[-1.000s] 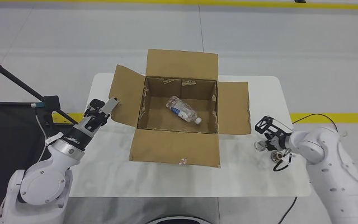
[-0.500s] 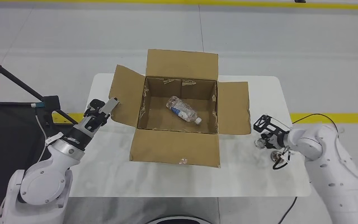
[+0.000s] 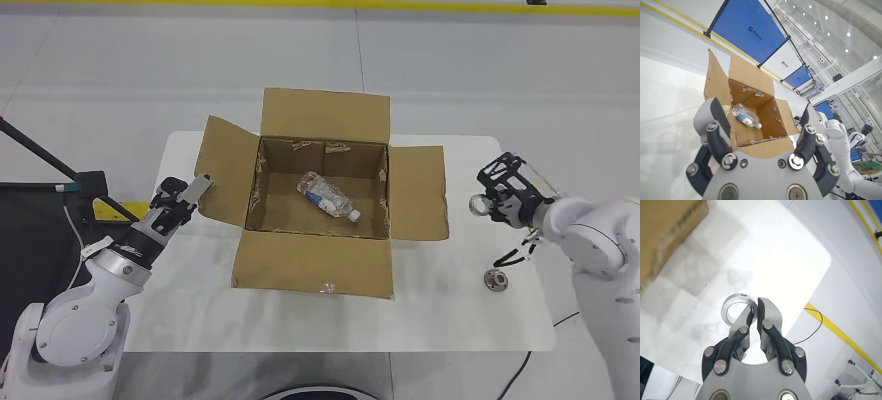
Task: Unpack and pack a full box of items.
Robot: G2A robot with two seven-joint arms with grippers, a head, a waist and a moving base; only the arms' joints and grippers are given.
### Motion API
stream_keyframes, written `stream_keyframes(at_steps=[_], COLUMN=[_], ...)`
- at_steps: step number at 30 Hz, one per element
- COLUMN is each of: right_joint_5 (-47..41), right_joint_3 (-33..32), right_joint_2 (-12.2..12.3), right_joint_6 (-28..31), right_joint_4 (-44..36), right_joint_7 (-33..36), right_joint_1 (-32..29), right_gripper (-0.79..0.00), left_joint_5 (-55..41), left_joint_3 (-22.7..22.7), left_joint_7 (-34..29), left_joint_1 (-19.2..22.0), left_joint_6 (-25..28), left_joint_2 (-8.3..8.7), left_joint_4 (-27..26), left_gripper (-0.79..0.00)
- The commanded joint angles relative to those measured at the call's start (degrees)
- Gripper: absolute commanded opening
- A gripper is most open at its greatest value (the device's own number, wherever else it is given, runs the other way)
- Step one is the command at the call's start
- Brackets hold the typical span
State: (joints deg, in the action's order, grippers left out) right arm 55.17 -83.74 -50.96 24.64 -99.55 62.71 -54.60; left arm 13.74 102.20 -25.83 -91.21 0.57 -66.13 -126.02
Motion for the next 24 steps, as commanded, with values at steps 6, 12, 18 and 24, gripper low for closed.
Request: stream_keyframes(at_steps=[6, 12, 18, 24], right_joint_5=[-0.37, 0.84, 3.50, 3.40], right_joint_3=[1.06, 10.68, 26.79, 41.60], right_joint_2=[-0.69, -2.26, -5.73, -10.57], right_joint_6=[-11.81, -16.24, -21.02, -21.23], right_joint_4=[-11.60, -14.14, -10.28, -1.28], right_joint_7=[-4.74, -8.84, -12.69, -14.55], right_joint_1=[1.13, 6.61, 15.14, 23.44], right_gripper=[-0.785, -0.785, -0.785, -0.785], left_joint_5=[-0.32, -0.88, -2.47, -4.10], left_joint_3=[-0.18, 0.03, 2.16, 4.15], left_joint_7=[1.34, 3.48, 5.76, 7.14], left_joint_1=[-0.67, -2.51, -4.56, -6.47], left_joint_6=[0.48, 1.32, 2.23, 2.94], left_joint_2=[-0.09, -0.24, -0.39, -0.54], left_joint_4=[-0.11, 0.10, -0.51, -0.60], left_gripper=[0.000, 0.000, 0.000, 0.000])
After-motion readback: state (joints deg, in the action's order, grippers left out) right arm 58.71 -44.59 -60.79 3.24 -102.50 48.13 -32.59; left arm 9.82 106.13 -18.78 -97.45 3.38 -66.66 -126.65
